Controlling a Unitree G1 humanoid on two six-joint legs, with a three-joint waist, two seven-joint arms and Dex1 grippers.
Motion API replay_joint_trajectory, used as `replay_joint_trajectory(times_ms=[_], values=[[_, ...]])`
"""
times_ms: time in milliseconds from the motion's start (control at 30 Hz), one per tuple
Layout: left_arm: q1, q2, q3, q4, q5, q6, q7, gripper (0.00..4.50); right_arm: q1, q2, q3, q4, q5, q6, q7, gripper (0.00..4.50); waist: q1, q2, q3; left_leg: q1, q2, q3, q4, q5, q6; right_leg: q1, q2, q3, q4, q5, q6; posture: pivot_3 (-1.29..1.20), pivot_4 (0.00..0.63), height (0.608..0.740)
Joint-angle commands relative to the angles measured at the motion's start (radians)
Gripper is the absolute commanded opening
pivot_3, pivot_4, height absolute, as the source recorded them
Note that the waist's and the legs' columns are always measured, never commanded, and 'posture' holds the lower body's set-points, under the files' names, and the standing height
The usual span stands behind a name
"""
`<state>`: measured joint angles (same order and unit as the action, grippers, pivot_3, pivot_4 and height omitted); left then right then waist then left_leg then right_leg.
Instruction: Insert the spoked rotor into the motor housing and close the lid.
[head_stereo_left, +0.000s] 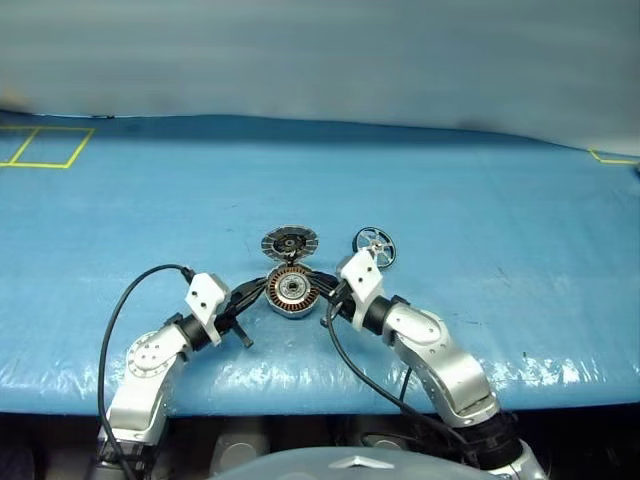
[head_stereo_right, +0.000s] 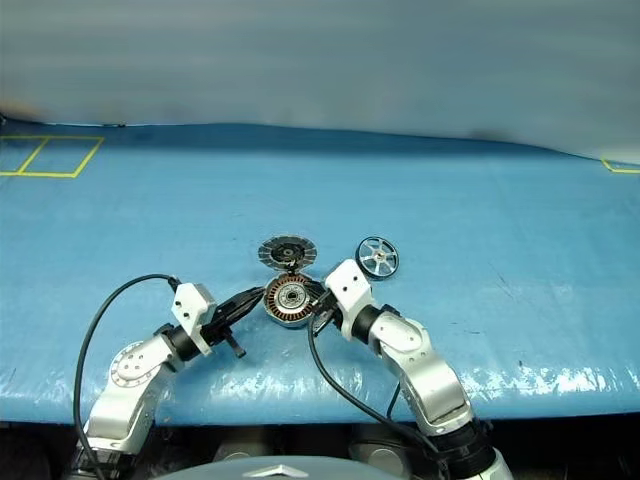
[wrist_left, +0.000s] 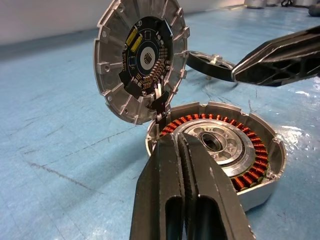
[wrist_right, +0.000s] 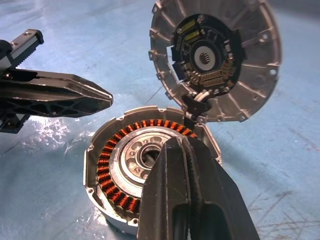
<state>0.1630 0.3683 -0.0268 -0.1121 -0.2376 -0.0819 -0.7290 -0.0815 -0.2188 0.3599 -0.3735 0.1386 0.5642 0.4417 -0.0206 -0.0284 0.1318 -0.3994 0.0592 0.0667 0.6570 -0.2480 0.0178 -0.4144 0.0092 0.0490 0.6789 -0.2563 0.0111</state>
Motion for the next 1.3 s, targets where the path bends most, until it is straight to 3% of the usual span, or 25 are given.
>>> replay_joint_trajectory(times_ms=[33,600,1300], values=[[0.02,-0.011,0.006,0.015,-0.007,-0.06,-0.002,0.0,-0.042,0.028,0.026,-0.055,0.002,0.119,-0.031,0.01,0.0,0.0,0.0,0.0,0.0,0.0,0.0,0.0,0.0,0.0,0.0,0.0,0.0,0.0,0.0,0.0,0.15,0.74],[0.027,-0.046,-0.001,0.2,-0.008,-0.224,-0.016,0.0,-0.1,0.092,0.076,0.052,-0.033,0.161,-0.08,0.01,-0.005,0.0,0.0,-0.001,0.0,0.0,0.0,0.0,0.0,-0.001,0.0,-0.001,0.0,0.0,0.0,0.0,0.15,0.74],[-0.005,-0.042,-0.011,0.211,-0.004,-0.231,-0.041,0.0,-0.125,0.116,0.053,0.083,-0.024,0.209,-0.095,0.01,-0.013,0.0,0.0,-0.001,0.0,0.0,0.0,0.0,0.0,0.0,0.0,-0.001,0.0,0.0,0.0,0.0,0.15,0.74]])
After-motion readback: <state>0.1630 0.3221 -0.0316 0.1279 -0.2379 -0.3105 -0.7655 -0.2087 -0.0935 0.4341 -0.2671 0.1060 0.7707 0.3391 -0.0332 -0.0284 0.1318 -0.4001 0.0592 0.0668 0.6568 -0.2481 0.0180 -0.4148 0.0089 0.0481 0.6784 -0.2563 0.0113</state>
